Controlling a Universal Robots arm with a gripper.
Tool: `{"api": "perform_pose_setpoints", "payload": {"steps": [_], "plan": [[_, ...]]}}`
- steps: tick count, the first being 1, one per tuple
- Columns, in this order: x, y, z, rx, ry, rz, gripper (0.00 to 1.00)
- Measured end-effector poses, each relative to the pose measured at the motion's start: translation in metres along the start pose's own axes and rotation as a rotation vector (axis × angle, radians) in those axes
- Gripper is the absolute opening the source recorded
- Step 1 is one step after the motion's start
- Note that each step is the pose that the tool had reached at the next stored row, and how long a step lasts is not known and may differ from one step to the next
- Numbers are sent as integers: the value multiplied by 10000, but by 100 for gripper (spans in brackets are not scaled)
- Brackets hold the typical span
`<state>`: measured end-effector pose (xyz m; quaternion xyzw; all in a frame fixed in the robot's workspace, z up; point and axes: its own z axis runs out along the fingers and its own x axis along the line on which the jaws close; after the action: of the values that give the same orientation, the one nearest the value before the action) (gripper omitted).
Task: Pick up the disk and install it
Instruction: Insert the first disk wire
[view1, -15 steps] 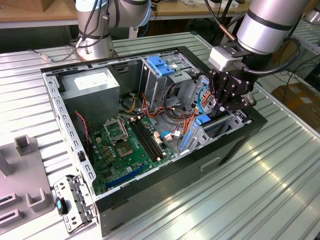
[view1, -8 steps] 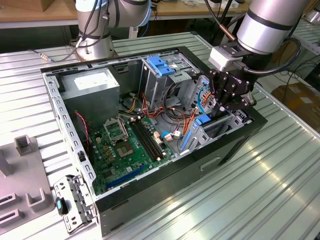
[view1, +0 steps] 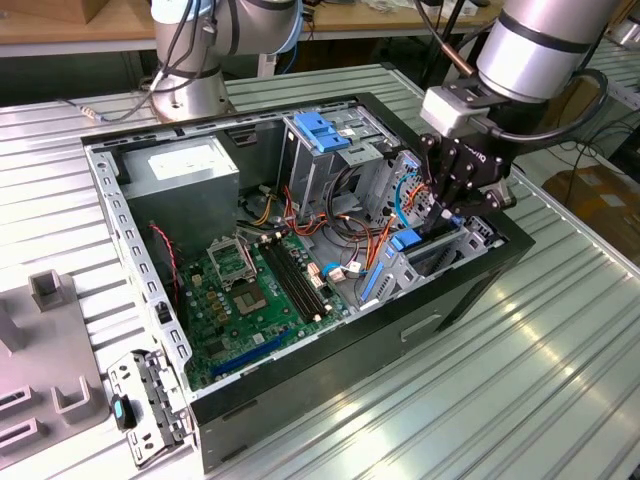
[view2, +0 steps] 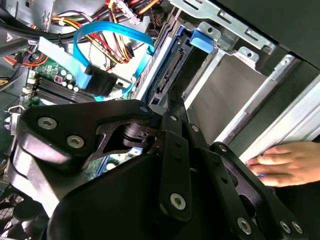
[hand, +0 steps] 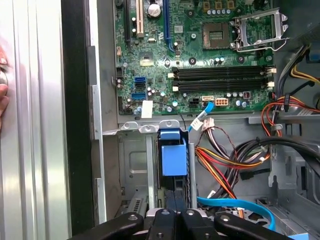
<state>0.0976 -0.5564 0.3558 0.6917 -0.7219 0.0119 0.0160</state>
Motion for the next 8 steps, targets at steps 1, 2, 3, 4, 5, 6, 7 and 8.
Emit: {"api": "perform_pose_setpoints", "payload": {"steps": [1,2,3,4,5,6,7,8], "plan": [[1,0,-23,1,-1,-34,11],[2,0,-39,3,-2,-76,11],[2,0,-50,6,-2,-148,11],[2,0,-58,10,-3,-261,11],[3,0,-59,14,-5,-365,11],[2,0,-59,23,-8,-577,11],[2,0,-60,28,-6,-720,11],[2,-1,-62,33,-4,-845,11]]}}
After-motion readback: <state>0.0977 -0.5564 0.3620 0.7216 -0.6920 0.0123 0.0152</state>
